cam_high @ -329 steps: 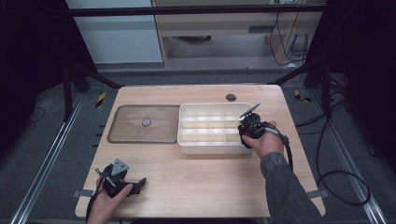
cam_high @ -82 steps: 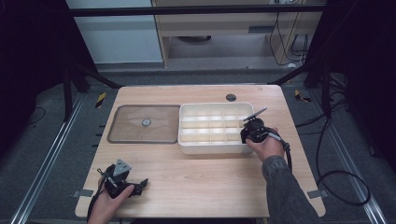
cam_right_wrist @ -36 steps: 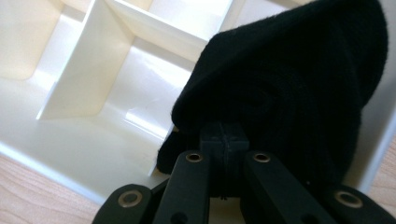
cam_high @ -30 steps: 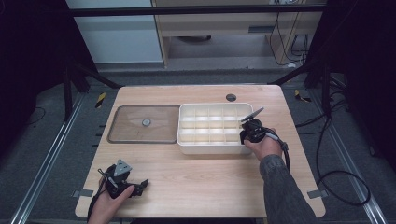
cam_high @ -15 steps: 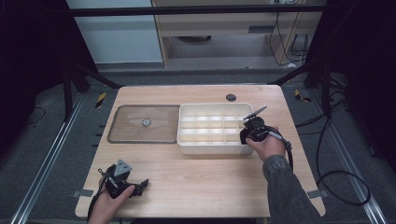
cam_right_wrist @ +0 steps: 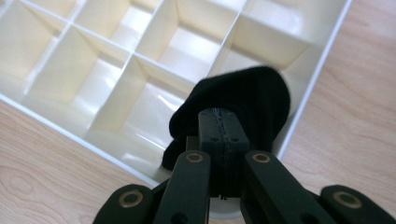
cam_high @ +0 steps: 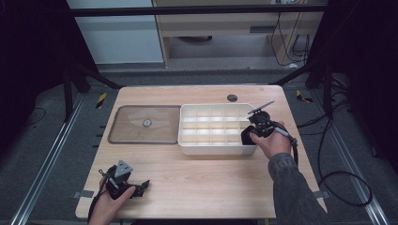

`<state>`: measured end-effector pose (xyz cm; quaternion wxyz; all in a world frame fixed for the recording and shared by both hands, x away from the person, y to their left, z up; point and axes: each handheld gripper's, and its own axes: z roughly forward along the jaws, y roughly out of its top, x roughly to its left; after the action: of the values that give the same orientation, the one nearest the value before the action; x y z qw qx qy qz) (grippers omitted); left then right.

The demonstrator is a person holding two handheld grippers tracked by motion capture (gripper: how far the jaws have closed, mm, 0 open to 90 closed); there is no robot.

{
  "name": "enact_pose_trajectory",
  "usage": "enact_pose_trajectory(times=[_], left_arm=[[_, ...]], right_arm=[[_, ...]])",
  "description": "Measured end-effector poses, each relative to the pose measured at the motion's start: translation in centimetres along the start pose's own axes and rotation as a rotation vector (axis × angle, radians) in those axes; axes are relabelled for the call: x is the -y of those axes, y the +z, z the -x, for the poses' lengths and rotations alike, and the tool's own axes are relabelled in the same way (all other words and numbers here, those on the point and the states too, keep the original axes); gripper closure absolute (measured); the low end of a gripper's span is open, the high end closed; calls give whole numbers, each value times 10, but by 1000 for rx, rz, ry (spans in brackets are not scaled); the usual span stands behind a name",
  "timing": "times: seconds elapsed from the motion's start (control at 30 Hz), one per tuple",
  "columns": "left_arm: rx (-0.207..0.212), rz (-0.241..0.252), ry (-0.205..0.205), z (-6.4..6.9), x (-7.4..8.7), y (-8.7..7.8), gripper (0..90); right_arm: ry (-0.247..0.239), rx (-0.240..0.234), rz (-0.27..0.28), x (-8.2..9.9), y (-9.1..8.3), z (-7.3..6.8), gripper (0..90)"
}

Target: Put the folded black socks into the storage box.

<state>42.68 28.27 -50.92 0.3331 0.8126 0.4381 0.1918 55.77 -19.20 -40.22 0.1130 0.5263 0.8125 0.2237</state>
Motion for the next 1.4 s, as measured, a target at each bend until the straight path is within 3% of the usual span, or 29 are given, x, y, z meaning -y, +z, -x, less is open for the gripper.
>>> enact_pose_trajectory(times=[0.5,0.77,1.23,1.4], left_arm=[[2,2,0,0,0,0,0],[2,2,0,1,0,0,0],[3,2,1,1,0,0,0],[2,-3,11,0,0,0,0]], right_arm=[[13,17,142,-5,-21,8,900],[26,-2,176,-4,-25,8,900],[28,-16,257,-6,-34,2,766],[34,-43,291,-6,-38,-1,716]])
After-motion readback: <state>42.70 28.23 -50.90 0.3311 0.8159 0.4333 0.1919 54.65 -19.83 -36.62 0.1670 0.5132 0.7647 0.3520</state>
